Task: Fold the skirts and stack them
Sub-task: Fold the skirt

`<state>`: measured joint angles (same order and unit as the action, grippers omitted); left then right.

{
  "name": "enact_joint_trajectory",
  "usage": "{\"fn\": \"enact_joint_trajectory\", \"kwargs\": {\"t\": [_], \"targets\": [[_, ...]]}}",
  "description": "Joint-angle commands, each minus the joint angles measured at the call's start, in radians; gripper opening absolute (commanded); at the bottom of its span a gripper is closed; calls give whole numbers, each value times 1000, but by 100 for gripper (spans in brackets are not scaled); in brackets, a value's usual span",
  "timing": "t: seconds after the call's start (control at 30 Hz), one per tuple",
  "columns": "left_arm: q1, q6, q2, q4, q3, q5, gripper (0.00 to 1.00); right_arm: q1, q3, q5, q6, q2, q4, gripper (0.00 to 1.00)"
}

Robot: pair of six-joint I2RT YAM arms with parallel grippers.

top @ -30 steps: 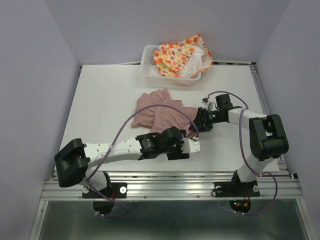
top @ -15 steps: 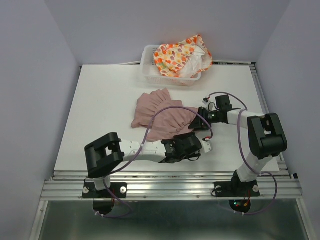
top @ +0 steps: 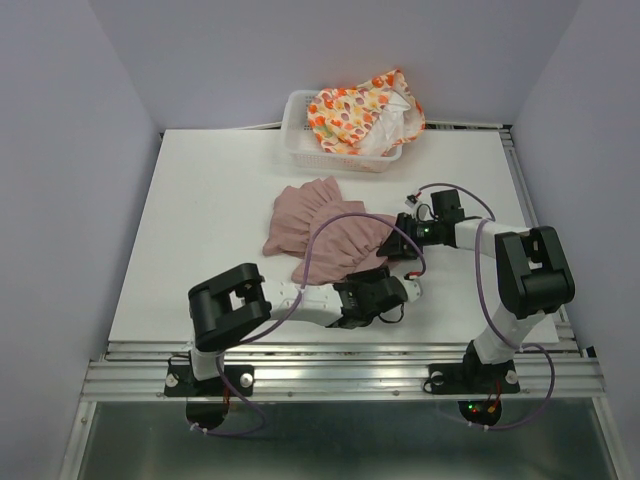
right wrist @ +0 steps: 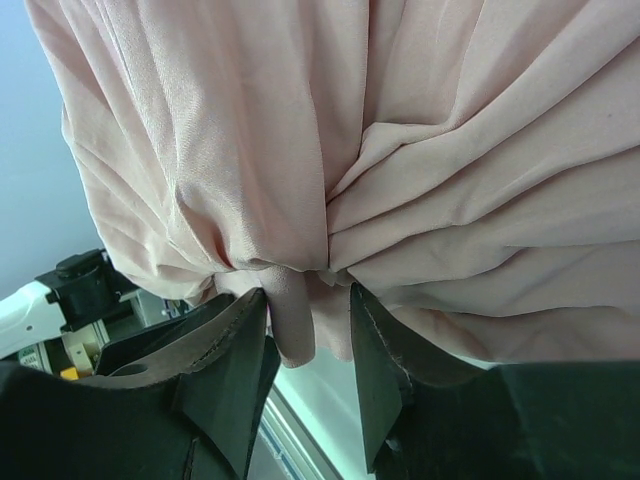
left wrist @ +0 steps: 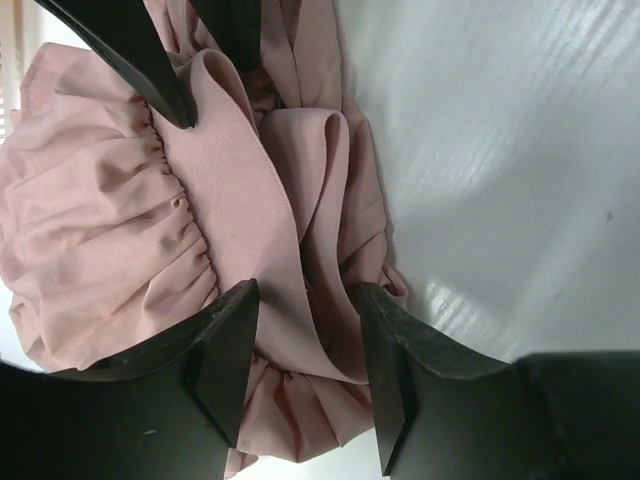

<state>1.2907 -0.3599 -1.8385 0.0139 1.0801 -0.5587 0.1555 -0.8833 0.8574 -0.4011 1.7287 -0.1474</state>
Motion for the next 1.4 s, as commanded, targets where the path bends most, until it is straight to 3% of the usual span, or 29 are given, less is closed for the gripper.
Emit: {"fn": "enact_joint_trajectory", "kwargs": {"t": [0.0, 0.2, 0.33, 0.43, 0.53, 0.67, 0.8, 1.0, 1.2, 1.37], "targets": [[-7, 1, -21, 58, 21, -60, 55, -8, 14, 15, -7, -1, 43, 44], [-21, -5, -45, 43, 37, -41, 31, -19, 7, 15, -16, -18, 45, 44], [-31, -1, -57, 20, 50, -29, 0, -48, -23, 26, -24, -15, 45, 45], [-41, 16, -10, 3, 55, 5, 0, -73, -54, 14, -9, -23, 43, 50], [-41, 29, 79, -52, 53, 101, 0, -96, -91, -15, 22, -37, 43, 63], [-37, 18, 203, -147, 83, 309, 0, -96, -199, -61, 79, -43, 40, 68], [-36, -14, 263, -306, 124, 474, 0, -96, -297, -31, 148, -21, 39, 67], [-34, -79, 341, -385, 93, 626, 0, -77, -404, 87, 154, 60, 78, 62], [-34, -122, 364, -424, 17, 769, 0, 35, -451, 143, 235, 121, 39, 59], [-36, -119, 413, -440, 49, 851, 0, 148, -439, 135, 309, 166, -17, 57]]}}
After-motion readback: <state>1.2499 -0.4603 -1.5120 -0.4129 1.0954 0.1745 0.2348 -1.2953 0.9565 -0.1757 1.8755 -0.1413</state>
